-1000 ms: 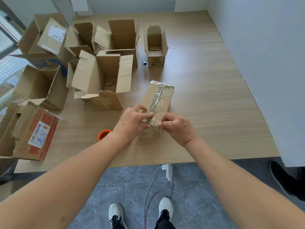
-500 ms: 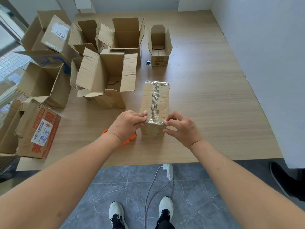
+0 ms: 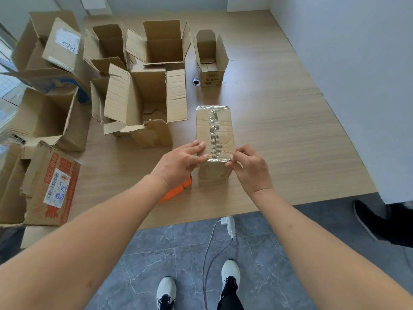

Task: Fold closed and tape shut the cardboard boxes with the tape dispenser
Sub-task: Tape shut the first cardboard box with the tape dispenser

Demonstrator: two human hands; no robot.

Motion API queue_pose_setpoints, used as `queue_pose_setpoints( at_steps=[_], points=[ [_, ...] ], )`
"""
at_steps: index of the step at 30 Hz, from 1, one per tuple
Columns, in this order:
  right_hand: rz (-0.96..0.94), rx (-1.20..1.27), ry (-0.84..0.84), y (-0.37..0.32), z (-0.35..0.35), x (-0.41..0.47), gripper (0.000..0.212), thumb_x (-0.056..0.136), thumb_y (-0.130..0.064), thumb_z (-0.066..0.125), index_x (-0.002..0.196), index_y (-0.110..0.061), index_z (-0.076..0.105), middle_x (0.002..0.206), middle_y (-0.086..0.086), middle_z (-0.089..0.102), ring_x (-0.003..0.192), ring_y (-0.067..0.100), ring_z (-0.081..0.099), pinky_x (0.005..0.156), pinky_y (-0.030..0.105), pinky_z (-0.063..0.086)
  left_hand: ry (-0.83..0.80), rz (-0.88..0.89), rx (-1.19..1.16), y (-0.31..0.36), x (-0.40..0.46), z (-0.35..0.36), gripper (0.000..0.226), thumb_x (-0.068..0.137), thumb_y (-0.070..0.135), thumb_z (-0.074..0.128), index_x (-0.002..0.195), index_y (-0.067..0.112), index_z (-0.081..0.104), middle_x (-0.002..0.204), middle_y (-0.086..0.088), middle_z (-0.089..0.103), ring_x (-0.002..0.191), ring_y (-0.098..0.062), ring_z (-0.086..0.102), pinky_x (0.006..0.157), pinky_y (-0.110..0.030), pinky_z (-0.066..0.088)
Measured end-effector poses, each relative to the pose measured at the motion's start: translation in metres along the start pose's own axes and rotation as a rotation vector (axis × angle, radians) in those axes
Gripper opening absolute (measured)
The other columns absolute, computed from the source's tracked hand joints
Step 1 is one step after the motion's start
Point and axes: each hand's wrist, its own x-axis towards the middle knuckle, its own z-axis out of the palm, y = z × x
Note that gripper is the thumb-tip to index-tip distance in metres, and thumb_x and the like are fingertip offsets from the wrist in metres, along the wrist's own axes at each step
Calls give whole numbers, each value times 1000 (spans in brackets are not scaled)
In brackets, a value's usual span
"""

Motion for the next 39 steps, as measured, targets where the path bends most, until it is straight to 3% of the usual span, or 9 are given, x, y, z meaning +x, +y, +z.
queue_pose_setpoints(
  at_steps=[4, 7, 11, 17, 21, 24, 27, 30, 39],
  points=[
    [121, 59, 30, -14, 6, -12, 13, 84, -11, 82, 93, -7, 73, 100, 5, 61, 78, 23, 63, 74, 47, 57, -2, 48, -34, -6, -10, -1, 34, 93, -1, 70, 122, 17, 76, 146, -14, 56, 141, -33, 47, 104, -52, 51],
    [121, 68, 99, -27, 10, -30, 29, 84, -5, 81, 111, -13, 78, 106, 10, 59, 88, 15, 61, 82, 36, 60, -61, 124, -44, -12, -16, -9, 36, 93, -2, 68, 120, 20, 77, 145, -14, 57, 140, -32, 48, 102, -52, 53],
    [171, 81, 187, -39, 18, -44, 24, 84, 3, 78, 104, -9, 80, 103, 11, 61, 90, 18, 64, 84, 33, 59, -112, 147, -56, -12, -14, -15, 33, 94, 1, 67, 117, 22, 78, 145, -12, 57, 140, -30, 49, 100, -50, 53],
    [321, 57, 136, -40, 22, -44, 18, 88, -13, 71, 105, -13, 69, 123, 5, 52, 111, 18, 59, 90, 41, 56, -114, 104, -127, -9, -17, -5, 45, 96, -4, 60, 130, 24, 71, 155, -1, 46, 150, -20, 34, 113, -42, 44],
    [437, 131, -1, -52, 32, -38, 60, 83, -37, 71, 136, -23, 46, 142, 5, 39, 130, 24, 47, 99, 48, 51, -207, 62, -223, -11, -9, -8, 52, 96, -13, 50, 137, 16, 64, 156, -1, 43, 151, -15, 29, 124, -28, 25],
    [534, 21, -107, -62, 41, -28, 102, 71, -70, 75, 152, -36, 23, 157, 11, 24, 143, 32, 34, 105, 50, 46, -143, -126, -363, -7, -8, -12, 55, 99, -12, 44, 144, 15, 58, 152, 1, 49, 147, -9, 37, 122, -23, 27],
    [580, -124, -70, -67, 48, -14, 112, 62, -77, 77, 149, -29, 25, 150, 14, 30, 136, 36, 40, 105, 48, 46, -58, -166, -285, -5, -9, -16, 61, 94, -13, 45, 146, 16, 56, 149, -2, 54, 140, -14, 48, 116, -26, 38],
    [653, -158, -39, -75, 50, -6, 107, 62, -71, 79, 145, -29, 27, 137, 14, 34, 121, 39, 44, 99, 48, 47, -44, -162, -172, -5, -8, -20, 62, 94, -10, 44, 150, 14, 50, 157, -4, 45, 146, -19, 41, 119, -37, 37],
    [661, -205, -51, -97, 6, -15, 100, 64, -69, 71, 151, -45, 27, 128, 12, 33, 114, 38, 42, 95, 48, 50, -154, -172, 198, 13, 1, -64, 54, 103, 30, 50, 156, 22, 40, 165, -8, 30, 145, -35, 39, 119, -49, 32]
  ],
)
